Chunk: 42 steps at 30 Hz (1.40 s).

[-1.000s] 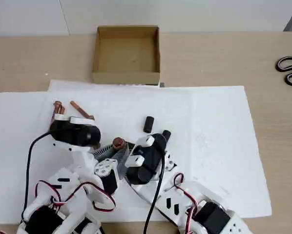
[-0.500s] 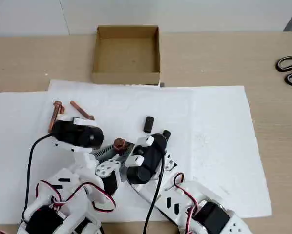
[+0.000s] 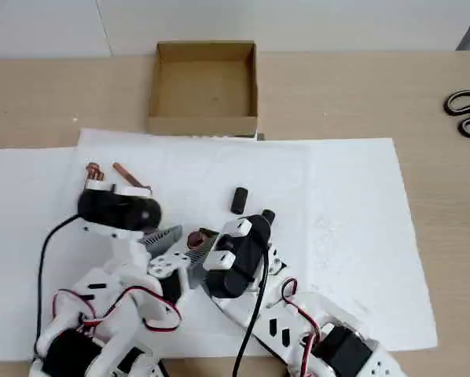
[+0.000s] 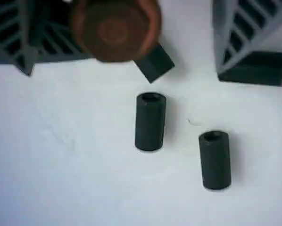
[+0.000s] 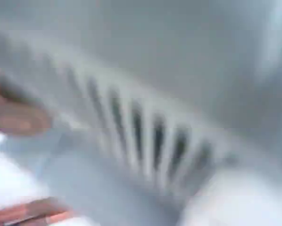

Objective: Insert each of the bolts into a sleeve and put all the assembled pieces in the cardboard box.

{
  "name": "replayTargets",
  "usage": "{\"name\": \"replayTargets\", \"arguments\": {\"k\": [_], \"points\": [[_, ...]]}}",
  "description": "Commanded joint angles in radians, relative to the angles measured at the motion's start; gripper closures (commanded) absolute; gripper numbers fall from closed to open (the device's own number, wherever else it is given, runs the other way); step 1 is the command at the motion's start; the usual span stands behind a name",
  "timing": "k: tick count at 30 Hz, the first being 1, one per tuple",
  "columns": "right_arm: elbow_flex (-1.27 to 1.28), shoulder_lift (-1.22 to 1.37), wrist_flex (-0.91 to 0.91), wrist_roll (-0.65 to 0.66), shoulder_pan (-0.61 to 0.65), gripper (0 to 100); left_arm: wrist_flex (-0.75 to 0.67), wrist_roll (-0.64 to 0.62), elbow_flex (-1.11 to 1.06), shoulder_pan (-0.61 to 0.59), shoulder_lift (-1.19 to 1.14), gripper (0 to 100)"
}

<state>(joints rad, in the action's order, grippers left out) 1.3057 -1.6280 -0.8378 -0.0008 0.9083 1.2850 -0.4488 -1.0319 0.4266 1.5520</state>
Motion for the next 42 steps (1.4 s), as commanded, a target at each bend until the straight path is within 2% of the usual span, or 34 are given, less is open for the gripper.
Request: {"name": "replayTargets", "arguments": {"k": [1,7,10,12,16,20,25,32,38,42], "points": [[-0.058,-0.007,0.028,0.011,0.007,99.5,0.006,0.006,0.088,-0.011,-0.003,76],[-0.037,-0.013,0.024,0.009,0.004,99.5,0.034,0.008,0.182,-0.014,-0.003,78],[-0.037,-0.013,0.024,0.009,0.002,99.5,0.04,0.015,0.2,-0.064,-0.002,90],[-0.037,-0.013,0.021,0.009,0.001,99.5,0.035,0.064,0.2,-0.117,0.005,100],[-0.038,-0.013,0.019,0.011,-0.044,99.5,0.038,0.169,0.186,-0.258,0.006,100],[-0.037,-0.013,0.019,0.009,-0.153,99.5,0.034,0.265,0.094,-0.428,0.006,99],[-0.035,-0.013,0.004,0.008,-0.288,99.5,-0.002,0.296,-0.074,-0.565,0.008,99],[0.02,-0.015,-0.044,-0.014,-0.461,99.5,-0.221,0.298,-0.331,-0.583,0.008,99],[0.075,-0.015,-0.05,-0.049,-0.493,99.5,-0.384,0.333,-0.529,-0.566,0.008,99],[0.12,-0.015,-0.044,-0.049,-0.504,99.5,-0.454,0.341,-0.57,-0.555,0.008,99]]}}
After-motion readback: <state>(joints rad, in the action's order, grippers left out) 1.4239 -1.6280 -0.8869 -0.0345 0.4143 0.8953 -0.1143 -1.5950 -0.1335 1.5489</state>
